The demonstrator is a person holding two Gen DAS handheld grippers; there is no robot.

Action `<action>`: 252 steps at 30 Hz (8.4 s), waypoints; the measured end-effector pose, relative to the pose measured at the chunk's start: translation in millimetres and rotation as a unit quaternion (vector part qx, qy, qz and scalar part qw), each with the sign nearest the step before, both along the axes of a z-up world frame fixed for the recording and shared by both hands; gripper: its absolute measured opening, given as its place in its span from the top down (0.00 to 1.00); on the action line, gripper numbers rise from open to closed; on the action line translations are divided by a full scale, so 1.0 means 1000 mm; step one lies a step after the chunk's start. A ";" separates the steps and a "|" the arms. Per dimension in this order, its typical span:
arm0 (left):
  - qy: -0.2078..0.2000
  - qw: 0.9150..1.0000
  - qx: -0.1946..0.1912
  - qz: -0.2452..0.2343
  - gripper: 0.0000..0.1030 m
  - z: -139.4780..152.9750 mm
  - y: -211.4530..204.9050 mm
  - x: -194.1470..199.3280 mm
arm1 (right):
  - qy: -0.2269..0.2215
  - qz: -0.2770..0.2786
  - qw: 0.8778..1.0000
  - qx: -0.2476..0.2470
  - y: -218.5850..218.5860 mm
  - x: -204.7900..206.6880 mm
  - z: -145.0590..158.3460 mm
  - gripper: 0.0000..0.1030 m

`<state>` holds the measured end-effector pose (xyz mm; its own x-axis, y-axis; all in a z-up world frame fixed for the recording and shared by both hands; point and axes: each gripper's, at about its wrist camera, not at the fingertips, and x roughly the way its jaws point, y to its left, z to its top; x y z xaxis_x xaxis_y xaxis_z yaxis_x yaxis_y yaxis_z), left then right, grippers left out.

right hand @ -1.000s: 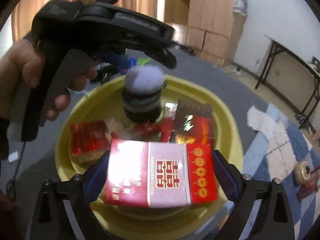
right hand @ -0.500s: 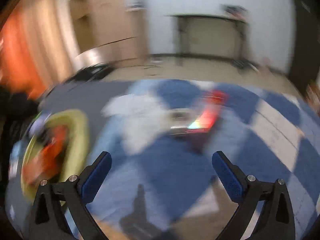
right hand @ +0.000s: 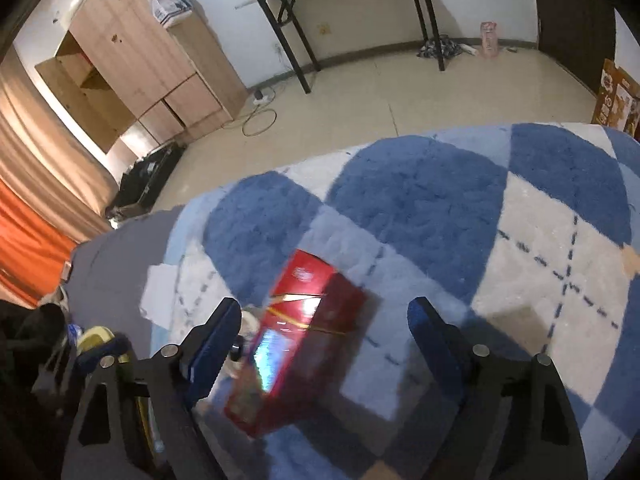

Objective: Organize rigid objects

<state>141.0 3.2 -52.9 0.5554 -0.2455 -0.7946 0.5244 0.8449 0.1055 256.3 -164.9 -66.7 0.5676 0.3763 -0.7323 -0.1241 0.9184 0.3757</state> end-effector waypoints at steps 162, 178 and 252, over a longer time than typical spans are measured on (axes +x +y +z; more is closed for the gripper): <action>0.005 0.856 -0.069 0.513 0.00 -0.063 0.147 -0.225 | -0.174 0.478 0.845 -0.165 0.158 -0.180 -0.050 0.00; 0.005 0.856 -0.070 0.513 0.00 -0.063 0.147 -0.224 | -0.174 0.477 0.845 -0.165 0.158 -0.179 -0.050 0.00; 0.005 0.856 -0.070 0.513 0.00 -0.063 0.147 -0.224 | -0.174 0.477 0.845 -0.165 0.158 -0.180 -0.050 0.00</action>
<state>-83.3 150.0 -116.2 0.5291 0.2740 -0.8031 -0.5001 0.8653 -0.0343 76.4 -6.6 -116.8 0.3233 0.5921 -0.7382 -0.9183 0.3848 -0.0935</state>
